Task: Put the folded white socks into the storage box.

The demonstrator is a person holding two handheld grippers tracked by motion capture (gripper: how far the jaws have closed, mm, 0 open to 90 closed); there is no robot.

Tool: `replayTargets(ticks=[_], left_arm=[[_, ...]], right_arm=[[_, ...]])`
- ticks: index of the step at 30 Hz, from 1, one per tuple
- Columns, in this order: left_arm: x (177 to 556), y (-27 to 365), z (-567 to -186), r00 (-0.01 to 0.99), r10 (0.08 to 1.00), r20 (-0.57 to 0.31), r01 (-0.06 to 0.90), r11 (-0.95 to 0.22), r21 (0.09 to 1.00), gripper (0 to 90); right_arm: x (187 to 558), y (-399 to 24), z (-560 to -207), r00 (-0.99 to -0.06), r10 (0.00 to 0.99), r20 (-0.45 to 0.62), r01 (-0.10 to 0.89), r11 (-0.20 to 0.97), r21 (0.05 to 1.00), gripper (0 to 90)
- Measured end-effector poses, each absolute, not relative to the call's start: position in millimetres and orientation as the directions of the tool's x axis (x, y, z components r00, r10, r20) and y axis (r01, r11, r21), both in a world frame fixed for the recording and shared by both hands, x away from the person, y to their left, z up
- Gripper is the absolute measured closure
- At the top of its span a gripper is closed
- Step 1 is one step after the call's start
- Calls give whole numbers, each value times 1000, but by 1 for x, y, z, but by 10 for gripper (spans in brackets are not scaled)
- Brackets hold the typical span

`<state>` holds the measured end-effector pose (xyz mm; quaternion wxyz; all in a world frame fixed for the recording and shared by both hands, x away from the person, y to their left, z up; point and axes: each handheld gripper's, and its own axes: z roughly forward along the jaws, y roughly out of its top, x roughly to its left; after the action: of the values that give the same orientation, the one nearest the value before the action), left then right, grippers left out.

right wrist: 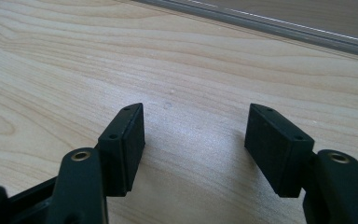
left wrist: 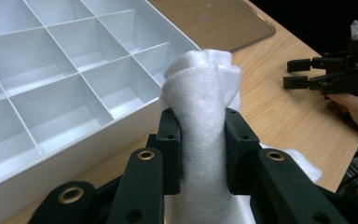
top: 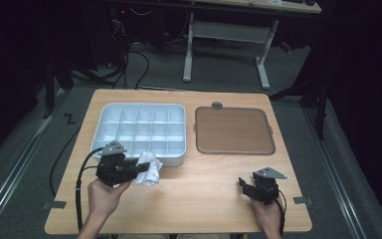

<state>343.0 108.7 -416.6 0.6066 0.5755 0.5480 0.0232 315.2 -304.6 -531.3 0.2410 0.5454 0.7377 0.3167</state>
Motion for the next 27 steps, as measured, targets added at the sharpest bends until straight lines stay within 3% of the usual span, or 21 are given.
replayTargets(ticks=[27], left_arm=[[385, 120, -380, 385, 604, -698, 612, 399, 683, 721]], right_arm=[[318, -306, -531, -292, 956, 12, 654, 190, 732, 388]])
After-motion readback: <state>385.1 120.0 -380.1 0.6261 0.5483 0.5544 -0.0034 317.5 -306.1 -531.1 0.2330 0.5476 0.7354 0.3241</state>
